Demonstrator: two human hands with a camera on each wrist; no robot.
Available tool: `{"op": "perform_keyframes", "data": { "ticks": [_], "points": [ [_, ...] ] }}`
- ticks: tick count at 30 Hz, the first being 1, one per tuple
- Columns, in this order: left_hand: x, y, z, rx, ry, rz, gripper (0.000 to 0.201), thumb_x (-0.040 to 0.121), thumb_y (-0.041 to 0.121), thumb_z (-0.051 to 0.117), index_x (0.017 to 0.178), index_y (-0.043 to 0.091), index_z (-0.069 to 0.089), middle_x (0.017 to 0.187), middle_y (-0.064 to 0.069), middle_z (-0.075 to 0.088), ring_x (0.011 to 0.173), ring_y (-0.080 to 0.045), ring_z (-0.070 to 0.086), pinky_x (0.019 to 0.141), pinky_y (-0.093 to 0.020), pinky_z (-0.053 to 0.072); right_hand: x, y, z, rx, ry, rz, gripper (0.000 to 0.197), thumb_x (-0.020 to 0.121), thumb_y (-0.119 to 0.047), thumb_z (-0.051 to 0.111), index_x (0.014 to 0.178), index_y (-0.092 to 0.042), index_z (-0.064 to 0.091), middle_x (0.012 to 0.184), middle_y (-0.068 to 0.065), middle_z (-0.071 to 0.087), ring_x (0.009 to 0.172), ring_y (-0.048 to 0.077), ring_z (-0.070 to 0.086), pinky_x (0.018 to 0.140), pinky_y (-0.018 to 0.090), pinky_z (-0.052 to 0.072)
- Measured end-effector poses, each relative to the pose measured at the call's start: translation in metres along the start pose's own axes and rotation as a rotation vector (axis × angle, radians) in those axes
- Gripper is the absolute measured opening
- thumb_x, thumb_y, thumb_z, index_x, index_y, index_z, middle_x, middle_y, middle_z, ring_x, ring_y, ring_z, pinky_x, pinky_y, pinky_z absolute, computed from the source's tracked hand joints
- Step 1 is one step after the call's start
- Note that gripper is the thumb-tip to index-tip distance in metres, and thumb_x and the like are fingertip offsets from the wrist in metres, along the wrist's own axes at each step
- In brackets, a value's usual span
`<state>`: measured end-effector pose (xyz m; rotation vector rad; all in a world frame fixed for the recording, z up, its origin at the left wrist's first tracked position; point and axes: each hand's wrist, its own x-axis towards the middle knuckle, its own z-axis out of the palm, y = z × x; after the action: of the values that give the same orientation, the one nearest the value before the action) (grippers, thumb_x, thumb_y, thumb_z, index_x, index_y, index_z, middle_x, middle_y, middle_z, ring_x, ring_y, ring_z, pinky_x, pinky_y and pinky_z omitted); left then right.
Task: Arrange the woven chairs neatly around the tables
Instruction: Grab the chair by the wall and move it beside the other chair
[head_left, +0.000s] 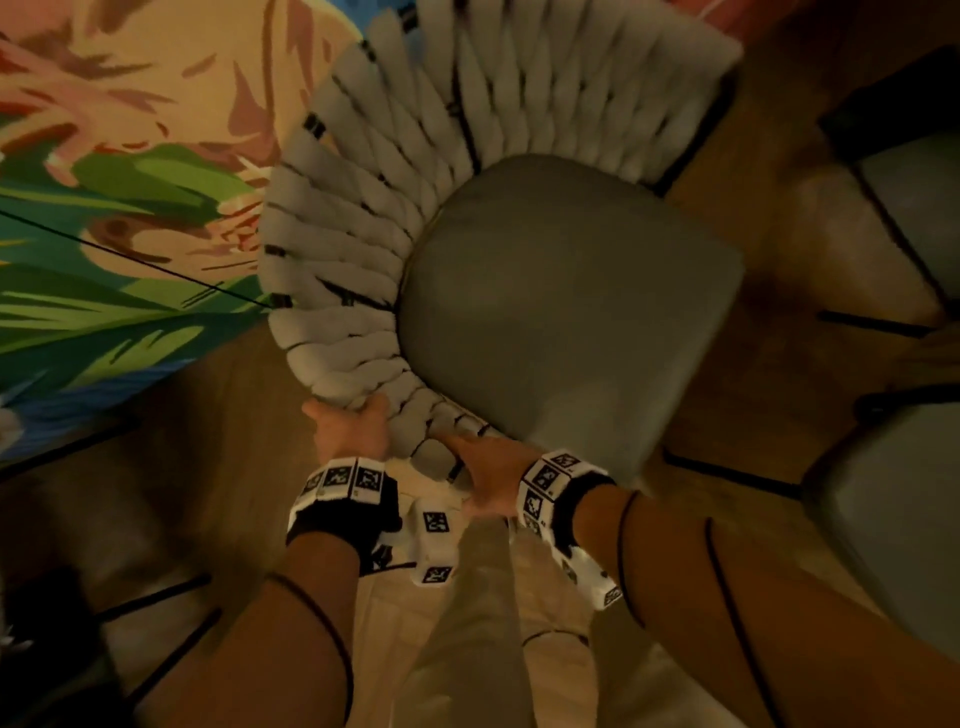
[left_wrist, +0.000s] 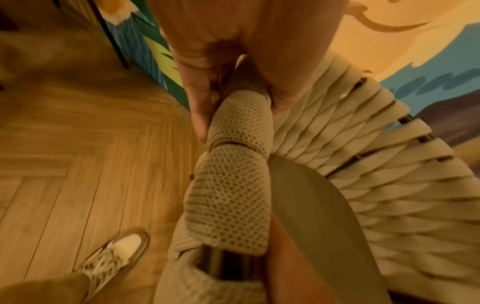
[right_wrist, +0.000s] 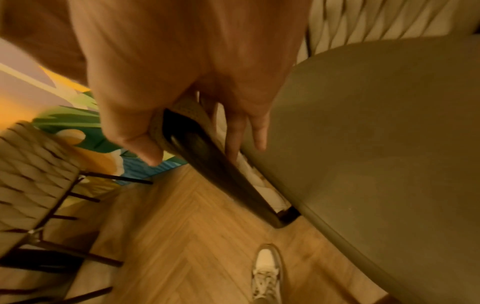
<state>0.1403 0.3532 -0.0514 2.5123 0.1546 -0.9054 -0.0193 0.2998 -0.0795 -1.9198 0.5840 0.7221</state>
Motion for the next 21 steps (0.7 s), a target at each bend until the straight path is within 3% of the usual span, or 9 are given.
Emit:
{"op": "perform_keyframes", "data": {
  "ticks": [3,5,10,12,14,16,18,19,21],
  "points": [
    [-0.027,-0.001,0.026,-0.128,-0.025,-0.048,0.085,0.061,0.049,0.068,0.129,0.015,0.030,0.131,-0.014,0.048,0.114,-0.037,0.053,0.094,-0.055,0.049,-0.026,0.034,-0.011,-0.046,0.041,0.021,0.086,0.079,-0.033,0.075,0.150,-0.033,0.026,0.137,0.005,0.057,0.119,0.028,0.058,0.095,0.038,0.049],
    [-0.043,0.000,0.046,-0.240,-0.071,-0.093,0.076,0.066,0.044,0.070,0.127,0.019,0.030,0.122,-0.005,0.044,0.109,-0.031,0.053,0.085,-0.059,0.053,-0.047,0.056,-0.020,-0.025,0.116,0.040,0.079,0.080,-0.037,0.072,0.147,-0.038,0.031,0.137,0.001,0.057,0.120,0.025,0.058,0.099,0.035,0.047],
    [-0.094,0.013,0.083,-0.231,-0.268,-0.122,0.047,0.084,0.043,0.063,0.114,0.016,0.039,0.095,-0.009,0.061,0.079,-0.030,0.070,0.059,-0.038,0.059,-0.096,0.111,-0.043,-0.065,0.229,0.178,0.079,0.084,-0.021,0.069,0.150,-0.037,0.029,0.135,0.006,0.059,0.117,0.028,0.059,0.094,0.035,0.047],
    [-0.111,0.015,0.089,-0.190,-0.454,-0.118,0.040,0.091,0.047,0.056,0.105,0.009,0.050,0.087,-0.009,0.065,0.079,-0.026,0.069,0.067,-0.036,0.056,-0.113,0.131,-0.049,-0.073,0.310,0.265,0.072,0.084,-0.022,0.067,0.147,-0.036,0.036,0.132,0.005,0.060,0.115,0.028,0.060,0.095,0.037,0.049],
    [-0.116,0.013,0.085,-0.120,-0.602,-0.088,0.042,0.089,0.057,0.053,0.097,0.016,0.054,0.091,-0.010,0.067,0.084,-0.025,0.068,0.080,-0.038,0.056,-0.127,0.147,-0.048,-0.002,0.418,0.385,0.065,0.084,-0.023,0.065,0.143,-0.035,0.040,0.132,0.004,0.059,0.116,0.026,0.059,0.098,0.041,0.049],
    [-0.107,0.012,0.075,-0.071,-0.623,-0.040,0.042,0.088,0.062,0.049,0.097,0.022,0.053,0.098,-0.010,0.066,0.089,-0.026,0.067,0.084,-0.039,0.055,-0.136,0.159,-0.038,0.288,0.609,0.528,0.072,0.081,-0.024,0.067,0.146,-0.031,0.037,0.139,0.004,0.054,0.123,0.026,0.055,0.103,0.041,0.046],
    [-0.087,0.020,0.061,-0.106,-0.542,-0.015,0.050,0.088,0.062,0.050,0.110,0.017,0.054,0.110,-0.011,0.064,0.093,-0.027,0.067,0.086,-0.042,0.055,-0.140,0.160,-0.019,0.785,0.949,0.609,0.080,0.079,-0.028,0.068,0.150,-0.024,0.031,0.146,0.004,0.048,0.131,0.025,0.050,0.106,0.038,0.044],
    [-0.074,0.027,0.053,-0.146,-0.470,0.004,0.059,0.087,0.060,0.054,0.124,0.015,0.050,0.116,-0.011,0.062,0.094,-0.028,0.067,0.084,-0.043,0.056,-0.138,0.155,-0.007,1.068,1.083,0.658,0.075,0.083,-0.026,0.066,0.150,-0.020,0.031,0.147,0.006,0.046,0.131,0.026,0.050,0.101,0.033,0.047],
    [-0.046,0.047,0.038,-0.186,-0.358,0.058,0.069,0.085,0.056,0.059,0.140,0.021,0.037,0.123,-0.009,0.058,0.098,-0.030,0.067,0.078,-0.044,0.058,-0.123,0.136,0.014,1.651,1.099,0.663,0.054,0.093,-0.023,0.055,0.144,-0.014,0.041,0.142,0.010,0.050,0.122,0.032,0.054,0.083,0.030,0.053]
  ]
}}
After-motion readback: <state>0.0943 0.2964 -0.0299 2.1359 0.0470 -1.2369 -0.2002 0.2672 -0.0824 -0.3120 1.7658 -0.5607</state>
